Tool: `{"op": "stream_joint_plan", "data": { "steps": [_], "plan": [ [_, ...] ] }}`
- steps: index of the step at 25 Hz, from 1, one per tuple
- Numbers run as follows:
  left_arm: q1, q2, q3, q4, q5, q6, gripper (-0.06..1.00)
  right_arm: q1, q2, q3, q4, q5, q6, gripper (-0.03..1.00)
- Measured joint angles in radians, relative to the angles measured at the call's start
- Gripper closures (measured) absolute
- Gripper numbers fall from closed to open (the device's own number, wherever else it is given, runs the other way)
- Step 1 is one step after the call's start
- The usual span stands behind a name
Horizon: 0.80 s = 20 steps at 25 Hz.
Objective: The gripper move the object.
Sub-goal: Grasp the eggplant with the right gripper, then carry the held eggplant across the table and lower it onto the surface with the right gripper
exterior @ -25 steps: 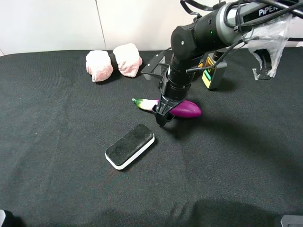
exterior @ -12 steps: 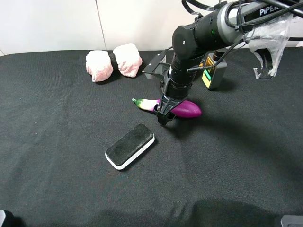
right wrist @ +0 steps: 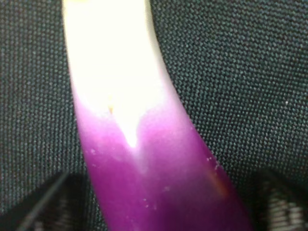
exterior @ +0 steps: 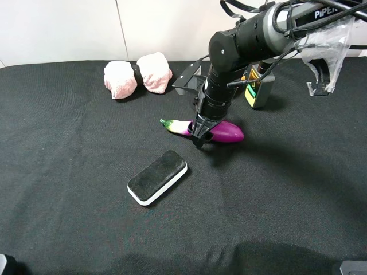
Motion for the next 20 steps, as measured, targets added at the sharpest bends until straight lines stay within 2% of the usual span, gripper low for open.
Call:
{"op": "stream_joint_plan", "data": {
  "steps": [6,20],
  "plan": [
    [0.0,0.0,0.0,0.0,0.0,0.0,0.24,0.0,0.0,0.0,0.0,0.0,0.003,0.59],
    [0.0,0.0,0.0,0.0,0.0,0.0,0.24,0.0,0.0,0.0,0.0,0.0,0.003,0.59]
  ]
}}
